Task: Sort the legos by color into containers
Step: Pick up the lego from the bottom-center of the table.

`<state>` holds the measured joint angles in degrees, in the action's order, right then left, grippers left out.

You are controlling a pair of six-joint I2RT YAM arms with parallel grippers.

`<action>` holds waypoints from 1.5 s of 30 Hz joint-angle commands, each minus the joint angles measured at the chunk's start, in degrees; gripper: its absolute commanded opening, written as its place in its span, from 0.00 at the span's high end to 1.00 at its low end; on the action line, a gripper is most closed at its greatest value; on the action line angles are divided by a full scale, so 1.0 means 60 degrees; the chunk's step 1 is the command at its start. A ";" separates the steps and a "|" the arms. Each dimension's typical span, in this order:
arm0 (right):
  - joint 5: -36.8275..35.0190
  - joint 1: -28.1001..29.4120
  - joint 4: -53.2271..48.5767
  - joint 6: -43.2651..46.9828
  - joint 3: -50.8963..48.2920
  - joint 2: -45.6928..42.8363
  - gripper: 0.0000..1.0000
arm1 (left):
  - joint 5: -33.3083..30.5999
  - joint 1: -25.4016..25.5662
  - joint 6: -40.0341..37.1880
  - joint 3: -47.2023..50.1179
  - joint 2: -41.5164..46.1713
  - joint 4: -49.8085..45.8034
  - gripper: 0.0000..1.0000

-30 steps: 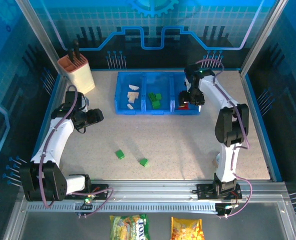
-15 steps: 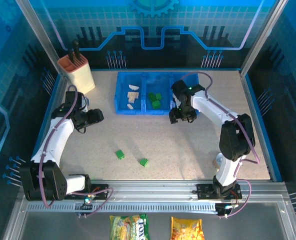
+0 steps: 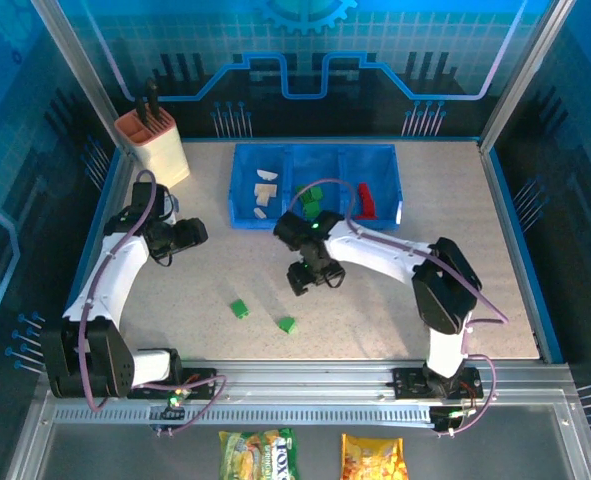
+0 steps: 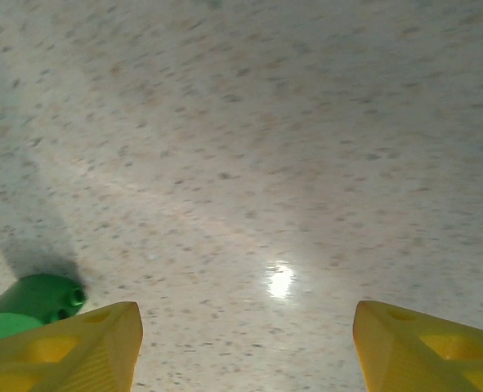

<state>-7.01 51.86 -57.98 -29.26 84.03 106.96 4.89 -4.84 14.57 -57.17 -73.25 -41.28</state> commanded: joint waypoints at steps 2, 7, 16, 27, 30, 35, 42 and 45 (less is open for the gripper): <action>0.0032 0.0919 -0.0264 -0.0627 0.0594 0.0638 0.30 | 0.0167 -0.0117 -0.0215 0.0021 -0.0081 -0.0143 0.26; 0.0177 0.1722 -0.0292 -0.0866 0.0859 0.1112 0.31 | 0.0185 -0.0127 -0.0212 0.0020 -0.0110 -0.0137 0.26; 0.0106 0.2442 -0.0538 -0.0416 0.1297 0.1864 0.31 | 0.0226 -0.0116 -0.0203 0.0006 -0.0139 -0.0140 0.26; 0.0318 0.2505 -0.0382 0.0119 0.1158 0.2473 0.33 | 0.0153 -0.0117 -0.0231 0.0014 -0.0144 -0.0160 0.26; 0.0398 0.2508 -0.0290 0.0154 0.1073 0.2535 0.36 | 0.0160 -0.0117 -0.0231 0.0005 -0.0164 -0.0160 0.26; 0.0472 0.2505 -0.0240 0.0195 0.0976 0.2594 0.39 | 0.0144 -0.0130 -0.0245 0.0006 -0.0176 -0.0167 0.26; 0.0450 0.2512 -0.0344 0.0217 0.0966 0.2579 0.43 | 0.0116 -0.0116 -0.0260 0.0006 -0.0183 -0.0166 0.26; 0.0450 0.2505 -0.0361 0.0218 0.0991 0.2564 0.44 | 0.0117 -0.0116 -0.0260 0.0004 -0.0184 -0.0166 0.26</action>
<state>-4.91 66.32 -58.85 -28.42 90.32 121.75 4.89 -4.84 14.41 -57.17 -73.93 -41.30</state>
